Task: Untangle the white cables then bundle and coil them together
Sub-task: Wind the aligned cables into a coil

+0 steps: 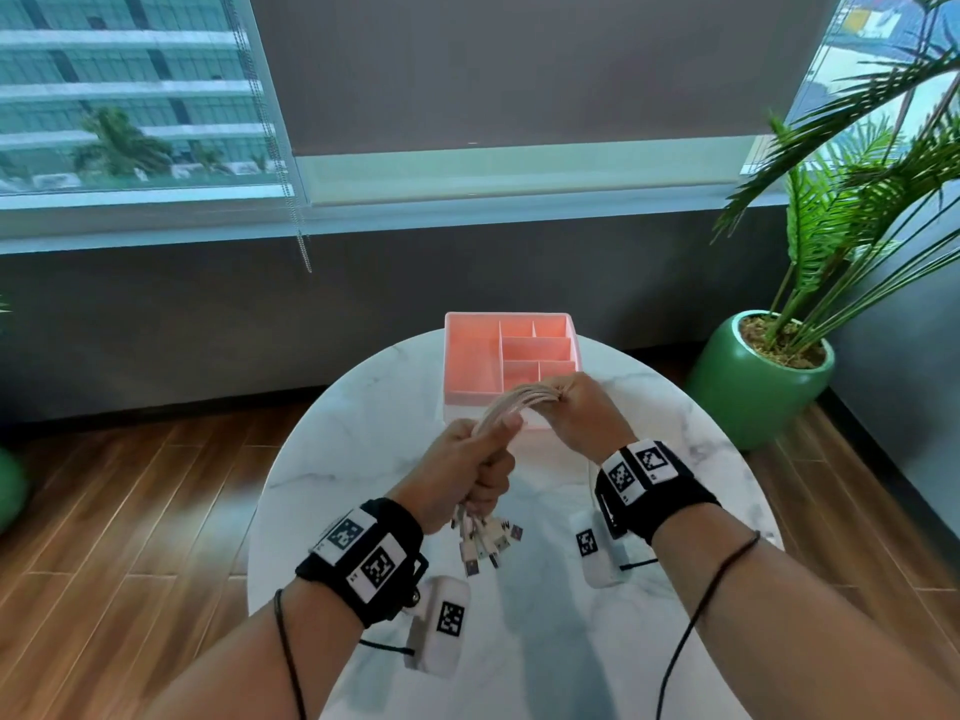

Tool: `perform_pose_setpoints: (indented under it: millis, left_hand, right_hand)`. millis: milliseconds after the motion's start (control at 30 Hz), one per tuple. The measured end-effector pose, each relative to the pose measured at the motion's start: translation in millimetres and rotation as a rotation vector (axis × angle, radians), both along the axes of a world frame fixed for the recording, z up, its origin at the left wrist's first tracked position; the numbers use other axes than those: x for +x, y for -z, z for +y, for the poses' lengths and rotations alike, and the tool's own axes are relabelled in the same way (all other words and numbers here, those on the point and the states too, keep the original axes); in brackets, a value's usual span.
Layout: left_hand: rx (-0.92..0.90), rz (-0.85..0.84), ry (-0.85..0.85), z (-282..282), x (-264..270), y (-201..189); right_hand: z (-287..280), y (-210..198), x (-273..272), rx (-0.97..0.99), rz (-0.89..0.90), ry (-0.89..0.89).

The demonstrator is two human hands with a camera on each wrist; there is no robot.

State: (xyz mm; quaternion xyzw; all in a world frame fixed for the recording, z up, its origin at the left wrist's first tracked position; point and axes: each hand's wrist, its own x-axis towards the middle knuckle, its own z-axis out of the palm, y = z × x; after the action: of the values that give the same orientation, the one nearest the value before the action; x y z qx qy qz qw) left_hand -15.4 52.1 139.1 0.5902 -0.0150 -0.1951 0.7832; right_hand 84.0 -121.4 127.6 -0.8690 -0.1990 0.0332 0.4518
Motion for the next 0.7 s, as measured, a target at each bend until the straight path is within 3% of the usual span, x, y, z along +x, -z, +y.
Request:
perform_pose_setpoints:
  millis: [200,333,500,633,700]
  left_hand:
    - [-0.058,-0.02,-0.185,5,2,-4]
    - [-0.131,0.063,-0.275,6,-4,4]
    - [-0.106,0.113,-0.197,9,-2,-1]
    - [-0.098,0.113,-0.142,7,-2,-8]
    - [-0.116,0.089,-0.156,7,-2,-15]
  right_hand:
    - [16,58,-42,-0.084,0.271,-0.067]
    - [18,61,-44,-0.052,0.321,-0.095]
    - [23,27,-37,0.083,-0.02,0.038]
    - [39,-3,-33,0.061,-0.183,-0.09]
    - [41,2,-32,-0.005,-0.153,-0.13]
